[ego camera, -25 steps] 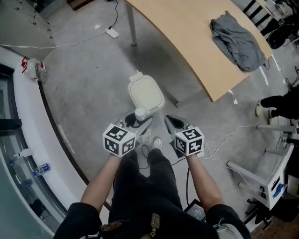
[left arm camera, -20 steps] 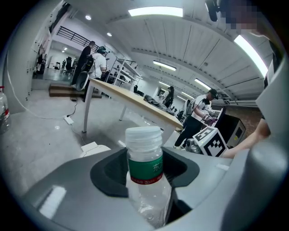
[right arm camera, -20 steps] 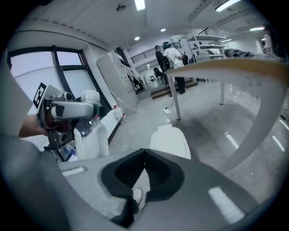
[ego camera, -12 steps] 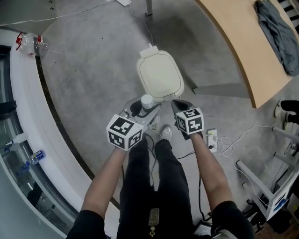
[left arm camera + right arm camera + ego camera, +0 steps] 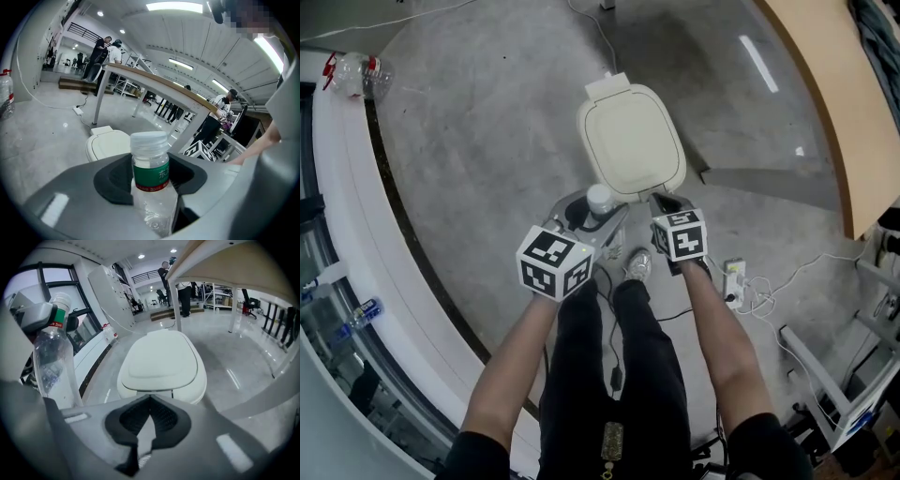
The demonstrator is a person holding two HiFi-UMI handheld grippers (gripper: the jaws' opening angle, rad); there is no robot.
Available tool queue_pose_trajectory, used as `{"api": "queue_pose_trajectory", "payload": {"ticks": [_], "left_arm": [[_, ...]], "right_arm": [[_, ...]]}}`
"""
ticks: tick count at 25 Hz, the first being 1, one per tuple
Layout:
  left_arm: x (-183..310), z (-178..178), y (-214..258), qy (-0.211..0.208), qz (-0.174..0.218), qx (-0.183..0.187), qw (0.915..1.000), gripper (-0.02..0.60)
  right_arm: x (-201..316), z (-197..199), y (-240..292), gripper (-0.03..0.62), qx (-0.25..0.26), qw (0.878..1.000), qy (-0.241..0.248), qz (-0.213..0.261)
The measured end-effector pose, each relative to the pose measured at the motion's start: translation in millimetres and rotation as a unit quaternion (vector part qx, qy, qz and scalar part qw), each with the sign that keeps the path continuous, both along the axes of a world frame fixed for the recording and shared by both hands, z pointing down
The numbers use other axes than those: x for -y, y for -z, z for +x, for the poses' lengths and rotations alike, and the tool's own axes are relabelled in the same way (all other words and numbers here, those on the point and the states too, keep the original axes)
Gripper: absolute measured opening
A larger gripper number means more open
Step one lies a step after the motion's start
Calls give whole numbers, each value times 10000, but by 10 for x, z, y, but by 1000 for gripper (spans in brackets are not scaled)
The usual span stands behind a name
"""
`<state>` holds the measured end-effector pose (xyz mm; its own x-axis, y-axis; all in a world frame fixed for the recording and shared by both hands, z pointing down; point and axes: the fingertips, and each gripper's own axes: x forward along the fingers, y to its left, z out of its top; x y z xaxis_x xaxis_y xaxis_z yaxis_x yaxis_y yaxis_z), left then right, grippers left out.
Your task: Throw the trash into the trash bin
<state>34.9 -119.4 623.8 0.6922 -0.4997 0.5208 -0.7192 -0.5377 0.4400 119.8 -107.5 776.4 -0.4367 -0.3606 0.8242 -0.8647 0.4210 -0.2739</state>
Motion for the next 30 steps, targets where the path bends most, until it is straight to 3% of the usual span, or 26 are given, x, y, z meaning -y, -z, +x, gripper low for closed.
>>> {"api": "queue_pose_trajectory", "payload": {"ticks": [7, 12, 24, 30], "left_arm": [[4, 34, -39, 67, -76, -50, 9999, 207], [22, 110, -25, 62, -69, -49, 9999, 207], [873, 287, 223, 239, 737, -103, 9969, 207], [1228, 522, -85, -117, 917, 340, 9951, 207]], "right_arm": [[-14, 3, -70, 2, 292, 9991, -15, -292], [-3, -23, -65, 2, 298, 9992, 10, -250], [4, 241, 496, 2, 697, 9962, -484, 196], [-12, 300, 707, 2, 793, 9940, -657, 367]]}}
